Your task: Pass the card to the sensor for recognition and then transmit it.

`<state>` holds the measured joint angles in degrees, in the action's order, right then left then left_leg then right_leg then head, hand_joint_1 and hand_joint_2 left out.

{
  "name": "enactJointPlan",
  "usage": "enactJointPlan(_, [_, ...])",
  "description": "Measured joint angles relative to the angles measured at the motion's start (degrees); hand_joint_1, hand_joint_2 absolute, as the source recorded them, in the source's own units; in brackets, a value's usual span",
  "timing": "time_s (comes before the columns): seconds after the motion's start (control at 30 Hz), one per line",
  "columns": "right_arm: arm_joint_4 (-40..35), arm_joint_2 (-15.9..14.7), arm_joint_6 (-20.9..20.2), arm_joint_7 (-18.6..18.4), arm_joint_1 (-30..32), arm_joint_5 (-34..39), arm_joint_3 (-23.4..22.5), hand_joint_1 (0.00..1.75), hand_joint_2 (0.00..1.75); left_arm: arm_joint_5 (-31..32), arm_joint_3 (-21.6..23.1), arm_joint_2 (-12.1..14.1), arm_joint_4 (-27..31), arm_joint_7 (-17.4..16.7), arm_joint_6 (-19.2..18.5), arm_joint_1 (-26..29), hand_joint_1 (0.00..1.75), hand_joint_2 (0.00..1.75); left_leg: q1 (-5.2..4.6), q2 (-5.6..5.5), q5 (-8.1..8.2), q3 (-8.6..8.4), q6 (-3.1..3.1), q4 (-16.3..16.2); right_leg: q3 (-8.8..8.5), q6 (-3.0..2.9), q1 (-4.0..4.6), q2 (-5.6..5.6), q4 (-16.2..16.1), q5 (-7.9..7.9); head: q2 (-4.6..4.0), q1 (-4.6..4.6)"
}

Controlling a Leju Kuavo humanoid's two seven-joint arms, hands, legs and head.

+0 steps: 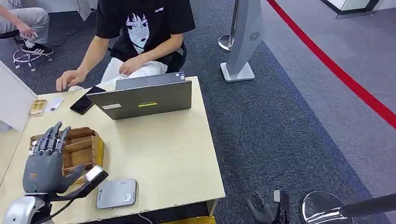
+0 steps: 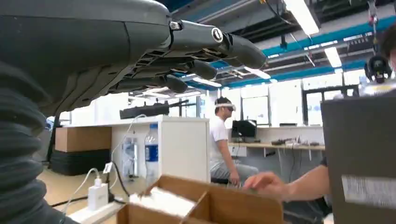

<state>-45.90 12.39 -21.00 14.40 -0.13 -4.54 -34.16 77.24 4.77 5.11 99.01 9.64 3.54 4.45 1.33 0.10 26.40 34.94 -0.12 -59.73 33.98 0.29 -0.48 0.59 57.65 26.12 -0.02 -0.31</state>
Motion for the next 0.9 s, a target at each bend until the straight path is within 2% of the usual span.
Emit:
enactJointPlan(0.17, [-1.2,0.5,-0.7,-0.4,0.2,-0.3,-1.1,0.0,1.75,2.3,2.3,1.7,-0.6,-2.3,-0.7,4.7,0.0,1.75,0.0,0.0,0.02,0.01,-0.02,0.0,0.02,-0.03,0.0,0.0,0.0,0.02,0.0,0.0])
enactJointPlan(0.33, [-1.5,0.7,-0.9,-0.5,0.2,-0.5,-1.3,0.0,1.75,3.3,4.1,3.7,-2.9,-3.2,-0.7,6.1,0.0,1.75,0.0,-0.01,0.01,0.0,-0.02,0.0,0.01,-0.04,0.01,-0.01,0.0,0.01,0.0,0.0])
enactJointPlan(0.6, [-1.6,0.8,-1.2,-0.4,0.2,-1.1,-1.3,0.0,1.75,5.5,4.6,5.4,-6.5,-5.2,1.9,5.7,0.0,1.75,0.0,-0.02,0.0,0.0,-0.02,0.0,0.0,-0.04,0.01,-0.02,0.0,0.01,0.0,0.0])
enactJointPlan(0.73, [-1.6,0.8,-1.2,-0.4,0.2,-1.1,-1.3,0.0,1.75,6.0,4.6,5.7,-7.5,-5.3,2.3,5.3,0.0,1.75,0.0,-0.02,0.0,0.0,-0.02,0.0,0.01,-0.04,0.01,-0.03,0.0,0.01,-0.02,0.0])
enactJointPlan(0.9, [-1.6,0.9,-1.4,-0.4,0.1,-1.3,-1.3,0.0,1.75,6.4,4.4,5.7,-9.2,-5.5,4.9,3.9,0.0,1.75,0.0,-0.05,0.0,0.0,-0.02,0.0,-0.01,-0.04,0.01,-0.07,0.0,0.01,0.0,0.0])
